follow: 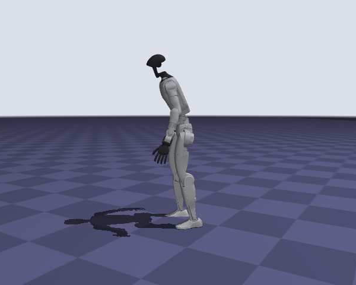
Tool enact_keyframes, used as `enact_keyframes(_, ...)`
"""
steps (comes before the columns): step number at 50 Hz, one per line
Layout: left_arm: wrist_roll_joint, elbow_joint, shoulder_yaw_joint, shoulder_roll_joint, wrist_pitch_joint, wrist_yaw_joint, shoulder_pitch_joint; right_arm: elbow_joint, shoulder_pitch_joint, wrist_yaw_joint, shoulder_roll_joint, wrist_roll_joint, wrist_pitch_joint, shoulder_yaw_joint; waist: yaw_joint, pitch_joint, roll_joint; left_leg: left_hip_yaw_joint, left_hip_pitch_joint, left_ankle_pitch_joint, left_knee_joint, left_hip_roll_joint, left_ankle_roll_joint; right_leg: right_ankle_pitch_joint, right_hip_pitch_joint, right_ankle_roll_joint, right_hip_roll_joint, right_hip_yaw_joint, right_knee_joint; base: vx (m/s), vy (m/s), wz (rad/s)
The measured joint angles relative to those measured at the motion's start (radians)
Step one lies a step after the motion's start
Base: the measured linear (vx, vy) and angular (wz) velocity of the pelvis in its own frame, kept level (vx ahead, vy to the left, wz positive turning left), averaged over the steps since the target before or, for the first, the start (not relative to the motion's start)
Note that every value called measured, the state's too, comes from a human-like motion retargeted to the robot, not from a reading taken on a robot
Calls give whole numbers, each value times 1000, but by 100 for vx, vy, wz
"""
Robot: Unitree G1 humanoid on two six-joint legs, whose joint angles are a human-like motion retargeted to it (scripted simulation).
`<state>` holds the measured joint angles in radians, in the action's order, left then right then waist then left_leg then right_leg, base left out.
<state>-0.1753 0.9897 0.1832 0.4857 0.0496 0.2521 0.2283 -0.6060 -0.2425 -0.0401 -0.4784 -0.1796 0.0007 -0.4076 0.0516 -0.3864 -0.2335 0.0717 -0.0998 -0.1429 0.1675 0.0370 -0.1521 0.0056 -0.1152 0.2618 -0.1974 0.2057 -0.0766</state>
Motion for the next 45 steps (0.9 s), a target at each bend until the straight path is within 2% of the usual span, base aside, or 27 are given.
enact_keyframes(3,51,70,-31,-30,0,-16,-159,21,-2,8,-18,5,-18,10,-14,25,-7,145,-108,-20,56,-28,17,-32,-2,0,-23,59,-19,30,-4,105)
enact_keyframes(5,5,144,-44,-17,-20,11,-186,0,72,65,-5,-17,-6,5,-37,-3,-26,181,-90,80,-152,-36,6,-9,10,0,2,88,33,16,-19,66)
enact_keyframes(7,-7,237,-95,-19,-28,9,-229,-10,93,82,8,-26,-14,7,-69,-30,-37,219,-87,114,-255,-66,-34,-13,39,0,29,109,48,24,-13,40)
enact_keyframes(11,-39,371,-220,-27,-33,-4,-311,-14,85,84,22,-26,-30,3,-115,-37,-74,319,-163,85,-255,-128,-82,-43,65,0,52,140,48,33,0,26)
enact_keyframes(15,-101,382,-319,-42,-26,-15,-405,-27,68,84,40,-7,-30,-14,-128,-12,-128,410,-155,141,-255,-162,-101,-80,100,0,60,145,34,42,16,-4)
enact_keyframes(17,-121,372,-320,-55,-15,-18,-422,-30,59,72,47,-13,-30,-18,-127,-2,-155,422,-126,164,-253,-164,-97,-95,118,0,51,139,6,46,26,-15)
enact_keyframes(18,-94,369,-324,-65,3,-24,-445,-26,25,61,49,-9,-40,-9,-121,24,-172,433,-111,158,-249,-155,-91,-115,114,0,30,135,-44,47,30,3)
enact_keyframes(21,-117,350,-271,-40,-6,-13,-376,-20,33,55,64,-40,-33,-17,-94,1,-186,380,-47,138,-255,-156,-80,-73,165,-42,50,96,-52,38,25,46)
enact_keyframes(23,-41,332,-251,-27,-4,5,-328,5,-15,28,68,-43,-40,11,-28,6,-164,322,-58,90,-177,-178,-92,-83,174,-90,85,79,-96,37,19,135)
enact_keyframes(24,-35,315,-228,-8,-10,10,-283,11,-17,27,69,-54,-37,6,-22,3,-161,309,-34,93,-197,-179,-89,-90,154,-95,98,50,-126,35,16,77)
enact_keyframes(25,-54,294,-197,18,-20,11,-225,13,-2,36,70,-74,-29,-12,-36,-6,-166,308,13,113,-255,-174,-81,-94,125,-89,108,6,-157,36,12,26)
enact_keyframes(27,38,264,-159,46,-16,8,-139,37,-57,-9,63,-67,-44,2,5,62,-168,287,-35,70,-193,-173,-56,-149,1,-87,90,23,-279,39,11,68)
enact_keyframes(30,96,196,-67,121,-19,5,21,52,-70,-5,63,-57,-39,8,52,55,-175,233,3,35,-163,-162,-63,-138,-9,-73,89,75,-220,35,8,100)
enact_keyframes(32,70,144,30,198,-23,11,157,42,-27,24,74,-74,-21,-7,77,33,-196,194,75,78,-255,-130,-60,-72,7,-48,110,63,-79,28,4,87)
enact_keyframes(35,124,102,147,275,-18,-6,340,52,-36,33,79,-87,-25,5,102,31,-238,151,134,57,-251,-99,-57,33,-13,0,128,25,20,35,-6,79)
enact_keyframes(37,150,92,214,300,-21,-10,476,57,-22,35,80,-94,-21,13,101,28,-245,141,143,39,-225,-116,-77,104,-55,0,176,19,69,36,-33,42)
enact_keyframes(38,204,97,227,304,-15,-30,533,68,-32,20,79,-94,-28,36,96,34,-255,145,113,-9,-136,-134,-97,88,-101,0,195,32,33,39,-37,37)
enact_keyframes(40,136,67,239,300,7,7,592,66,0,27,51,-100,-24,32,123,36,-226,113,173,24,-225,-121,-89,151,-88,0,221,37,133,41,-16,59)
enact_keyframes(41,138,74,272,302,-5,9,635,64,-5,41,62,-97,-20,31,116,44,-236,101,191,17,-228,-116,-92,157,-83,0,225,38,139,44,-9,69)
enact_keyframes(45,94,37,281,259,-22,53,684,56,11,75,66,-86,-3,55,93,39,-218,50,235,-35,-173,-66,-60,190,-34,0,189,20,122,50,3,58)
